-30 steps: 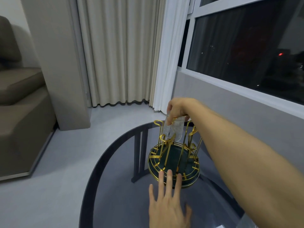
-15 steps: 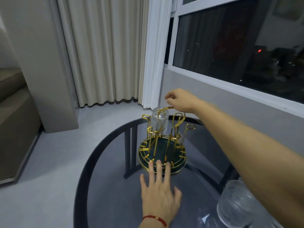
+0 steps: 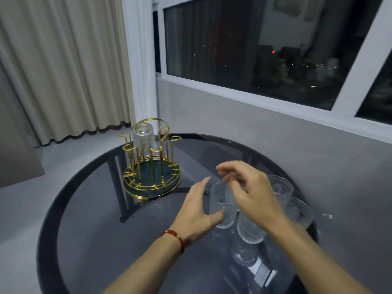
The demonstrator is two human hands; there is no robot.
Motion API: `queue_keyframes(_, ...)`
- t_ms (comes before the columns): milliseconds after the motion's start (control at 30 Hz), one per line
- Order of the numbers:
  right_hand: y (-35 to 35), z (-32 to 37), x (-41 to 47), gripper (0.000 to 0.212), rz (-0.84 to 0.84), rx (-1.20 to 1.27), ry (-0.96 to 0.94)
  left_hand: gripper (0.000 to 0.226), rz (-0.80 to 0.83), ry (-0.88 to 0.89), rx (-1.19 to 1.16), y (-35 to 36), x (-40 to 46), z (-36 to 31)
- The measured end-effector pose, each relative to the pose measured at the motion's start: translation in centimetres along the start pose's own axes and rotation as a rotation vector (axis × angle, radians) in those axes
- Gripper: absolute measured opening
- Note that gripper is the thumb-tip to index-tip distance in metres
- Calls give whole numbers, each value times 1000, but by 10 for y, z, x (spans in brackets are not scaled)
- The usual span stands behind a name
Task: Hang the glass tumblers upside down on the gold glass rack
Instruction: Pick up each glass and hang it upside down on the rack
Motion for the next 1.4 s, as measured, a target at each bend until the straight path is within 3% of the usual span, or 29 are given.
queue_keyframes(200,-12,-7,-32,42,-81,-8,-44,107,31,-130,-129,28,2,0)
queue_keyframes(367,-12,-12,-48,37,-188,6,-69,95,-50,-120,-89,21,6,3)
queue_keyframes(767,31,5,-51,38,83,143,-7,70,-405,-148,-101,-78,-19,0)
queue_keyframes(833,49,4,-52,37,118,152,120,67,-462,-185,-142,-89,-24,1)
queue_keyframes(900,73,-3,-58,37,216,254,450,62,-488,-244,-248,-94,-25,5)
queue_keyframes(1000,108,-1,-69,37,315,824,1023,68,-492,-368,-473,-94,-23,18)
queue_keyframes(1067,113,6,-61,44,287,1083,1119,70,-464,-400,-581,-91,-21,23)
queue_keyframes(1133,113,6,-49,45,218,1110,1084,73,-405,-396,-641,-92,-19,27)
queue_keyframes(1233,102,-1,-24,50,80,951,883,67,-330,-342,-583,-99,-15,39)
queue_keyframes(1300,85,0,1,70,10,856,713,55,-359,-323,-335,-105,-14,59)
queue_keyframes(1400,72,28,52,61,60,801,496,58,-358,-243,170,-103,-10,84)
Point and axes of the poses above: each hand's wrist, its own x-axis towards the middle knuckle, its own y-axis out of the palm, z = x × y, the point moved 5 cm from there along x, towards the middle knuckle, and after that the axes turned 9 degrees about -z, right-handed, at the moved point
